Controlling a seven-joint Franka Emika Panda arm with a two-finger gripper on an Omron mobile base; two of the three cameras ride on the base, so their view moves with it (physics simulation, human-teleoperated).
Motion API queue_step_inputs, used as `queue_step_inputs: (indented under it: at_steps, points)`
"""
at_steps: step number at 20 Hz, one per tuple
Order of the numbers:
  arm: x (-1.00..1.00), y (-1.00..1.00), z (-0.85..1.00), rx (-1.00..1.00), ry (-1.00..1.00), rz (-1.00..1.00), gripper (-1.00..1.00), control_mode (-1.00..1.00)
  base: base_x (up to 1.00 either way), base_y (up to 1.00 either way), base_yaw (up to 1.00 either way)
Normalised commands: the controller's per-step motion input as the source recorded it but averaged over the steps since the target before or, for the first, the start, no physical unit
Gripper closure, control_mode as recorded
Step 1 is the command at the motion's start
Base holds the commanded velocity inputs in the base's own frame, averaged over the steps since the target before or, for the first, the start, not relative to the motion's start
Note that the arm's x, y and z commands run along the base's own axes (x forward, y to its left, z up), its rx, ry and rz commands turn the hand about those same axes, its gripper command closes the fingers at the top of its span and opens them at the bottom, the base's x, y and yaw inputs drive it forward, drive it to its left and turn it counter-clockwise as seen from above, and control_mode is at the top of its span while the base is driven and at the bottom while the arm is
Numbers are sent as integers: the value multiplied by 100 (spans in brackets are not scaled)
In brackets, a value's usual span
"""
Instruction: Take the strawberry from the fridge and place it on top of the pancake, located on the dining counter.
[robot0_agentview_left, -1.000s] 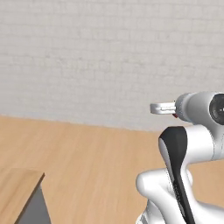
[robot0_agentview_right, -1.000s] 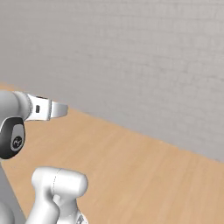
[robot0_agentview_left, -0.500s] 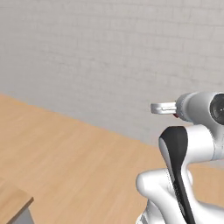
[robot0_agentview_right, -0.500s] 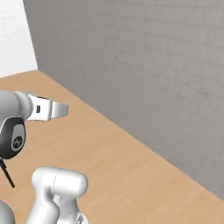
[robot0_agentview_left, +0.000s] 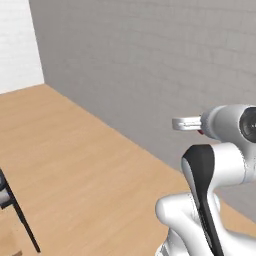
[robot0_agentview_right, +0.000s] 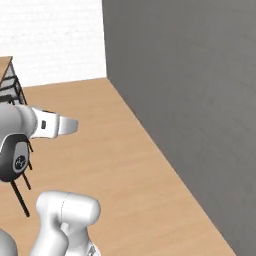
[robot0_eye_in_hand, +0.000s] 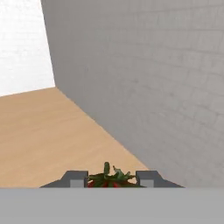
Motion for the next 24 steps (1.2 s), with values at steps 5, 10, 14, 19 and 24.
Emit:
queue_step_inputs:
  at_steps: [5,10,14,19,24]
  points:
    - [0,0,0,0,0,0,100,100,100,-53,51]
    - [0,0,0,0,0,0,100,100,100,-51,52]
    - [0,0,0,0,0,0,100,100,100,-45,55]
    - [0,0,0,0,0,0,100,100,100,-38,58]
    - [0,0,0,0,0,0,100,100,100,-34,60]
